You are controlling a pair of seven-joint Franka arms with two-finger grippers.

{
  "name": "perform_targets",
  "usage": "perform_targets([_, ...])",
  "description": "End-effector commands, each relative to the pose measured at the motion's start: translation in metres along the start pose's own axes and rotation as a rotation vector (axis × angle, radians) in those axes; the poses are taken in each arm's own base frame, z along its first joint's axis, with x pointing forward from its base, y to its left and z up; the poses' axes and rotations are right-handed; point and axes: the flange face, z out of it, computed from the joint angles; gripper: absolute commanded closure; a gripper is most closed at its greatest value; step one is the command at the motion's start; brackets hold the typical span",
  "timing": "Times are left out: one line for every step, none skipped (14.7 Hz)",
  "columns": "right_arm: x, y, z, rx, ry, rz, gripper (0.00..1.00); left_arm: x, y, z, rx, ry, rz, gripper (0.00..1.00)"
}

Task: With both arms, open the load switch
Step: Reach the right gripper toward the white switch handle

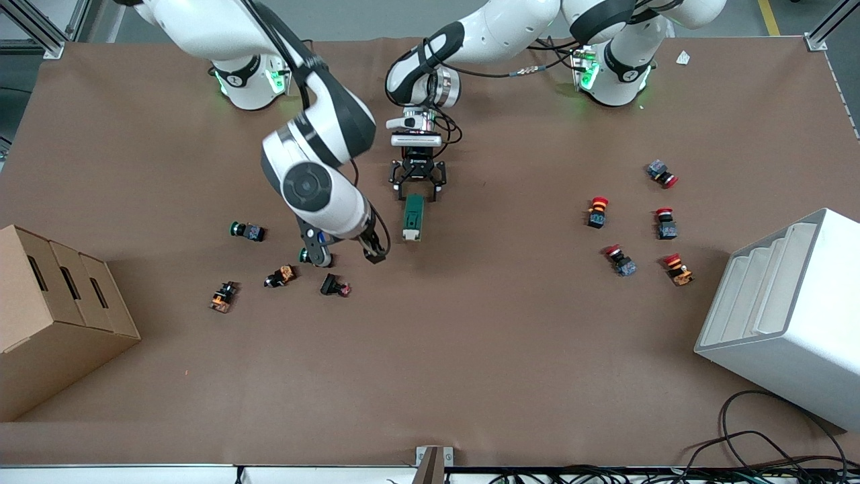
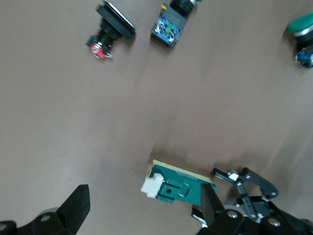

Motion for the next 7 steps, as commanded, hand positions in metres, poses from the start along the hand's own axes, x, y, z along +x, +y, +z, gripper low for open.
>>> perform_targets([-0.024,-0.009,0.042,-0.02,-0.008,0.067,0.0,-0.014,0.0,0.002,-0.016,-0.001,0.001,0.01])
perform_targets([-0.034,-0.009,0.061,-0.015,-0.01,0.085,0.0,-0.014,0.0,0.002,-0.017,0.0,0.001,0.01])
perform_targets([-0.043,-0.009,0.082,-0.016,-0.008,0.12,0.0,-0.014,0.0,0.002,-0.016,-0.001,0.001,0.01])
perform_targets([-0.045,-0.009,0.095,-0.029,-0.004,0.145,0.0,-0.014,0.0,0.002,-0.016,-0.001,0.001,0.01])
perform_targets([-0.048,-0.008,0.101,-0.038,-0.003,0.148,0.0,-0.015,0.0,0.002,-0.016,-0.002,0.002,0.01])
perform_targets([-0.052,-0.005,0.104,-0.045,0.0,0.141,0.0,-0.014,0.0,0.002,-0.017,-0.001,0.001,0.01])
perform_targets([-0.06,-0.001,0.109,-0.055,0.006,0.133,0.0,-0.014,0.0,0.002,-0.017,-0.001,0.001,0.01])
